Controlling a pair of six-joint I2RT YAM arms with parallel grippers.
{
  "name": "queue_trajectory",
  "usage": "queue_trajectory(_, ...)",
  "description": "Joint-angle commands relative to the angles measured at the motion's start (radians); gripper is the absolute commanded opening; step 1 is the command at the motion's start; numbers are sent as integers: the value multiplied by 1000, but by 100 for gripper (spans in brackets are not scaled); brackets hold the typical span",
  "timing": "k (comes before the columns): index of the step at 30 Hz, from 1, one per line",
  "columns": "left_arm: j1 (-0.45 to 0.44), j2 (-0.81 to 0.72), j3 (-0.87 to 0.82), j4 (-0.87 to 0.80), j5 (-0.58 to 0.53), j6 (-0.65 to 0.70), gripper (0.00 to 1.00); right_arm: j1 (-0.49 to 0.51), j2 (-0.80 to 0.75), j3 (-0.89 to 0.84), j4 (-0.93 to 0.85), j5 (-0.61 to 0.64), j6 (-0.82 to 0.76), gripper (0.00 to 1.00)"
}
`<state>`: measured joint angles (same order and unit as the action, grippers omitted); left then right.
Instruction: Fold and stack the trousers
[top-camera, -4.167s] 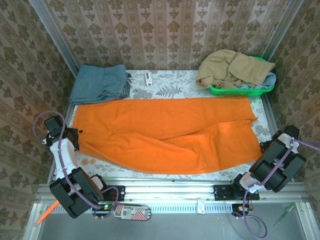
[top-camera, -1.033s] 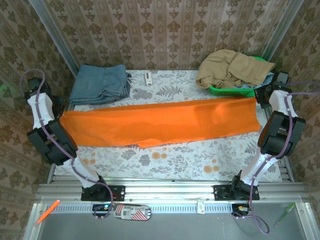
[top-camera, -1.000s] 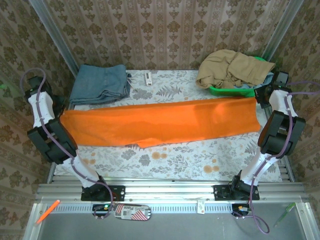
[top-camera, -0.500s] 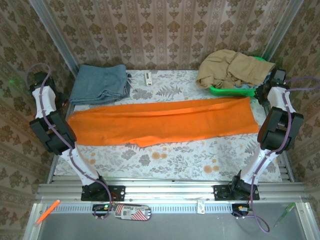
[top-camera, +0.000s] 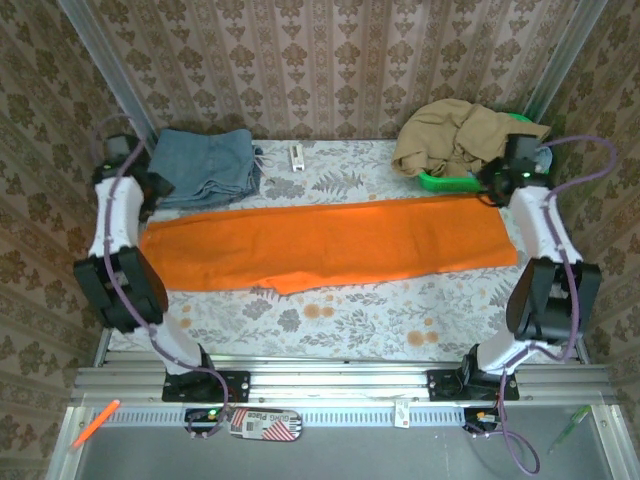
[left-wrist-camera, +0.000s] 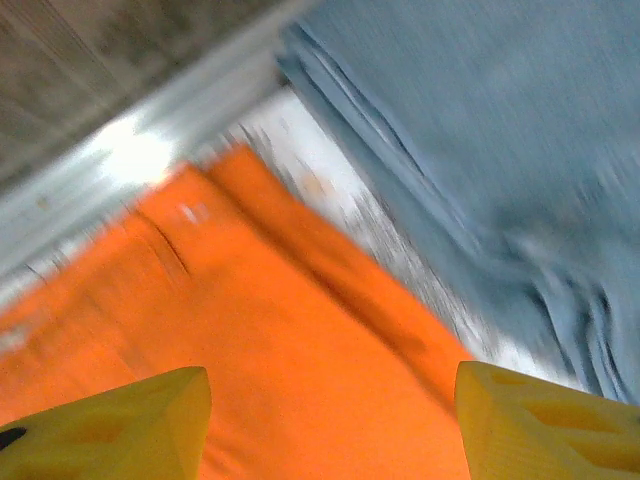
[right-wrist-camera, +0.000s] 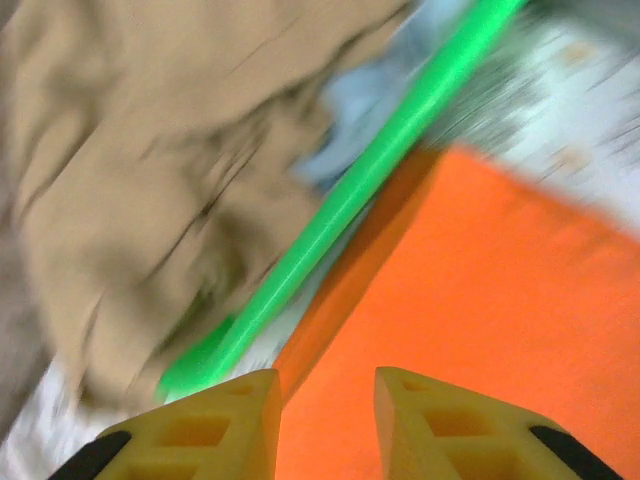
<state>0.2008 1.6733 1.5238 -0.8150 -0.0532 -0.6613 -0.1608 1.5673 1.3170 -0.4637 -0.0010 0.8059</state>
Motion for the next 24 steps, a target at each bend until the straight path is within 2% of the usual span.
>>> queue_trajectory(1, -91, -121, -208, 107, 69, -21, 65, 199, -51, -128, 19, 0, -30, 31)
queue_trajectory(3, -141, -167, -325, 171, 132, -20, 66, 319, -11, -144, 10, -23, -61, 29)
queue_trajectory(6, -228, -183, -412, 183, 129, 15, 66, 469, 125, -76, -49, -71, -132, 25)
queue_trajectory(10, -302, -175, -505, 263, 148, 21, 67, 562, 307, 34, -165, -102, -183, 21)
queue_trajectory(16, -339, -34, -488, 335, 164, 49, 67, 538, 396, 53, -173, -95, -206, 24)
queue_trajectory(20, -339, 76, -414, 338, 177, 67, 66, 493, 466, 85, -208, -87, -206, 24)
queue_trajectory(24, -346, 124, -378, 344, 181, 67, 65, 458, 414, 10, -188, -64, -206, 24)
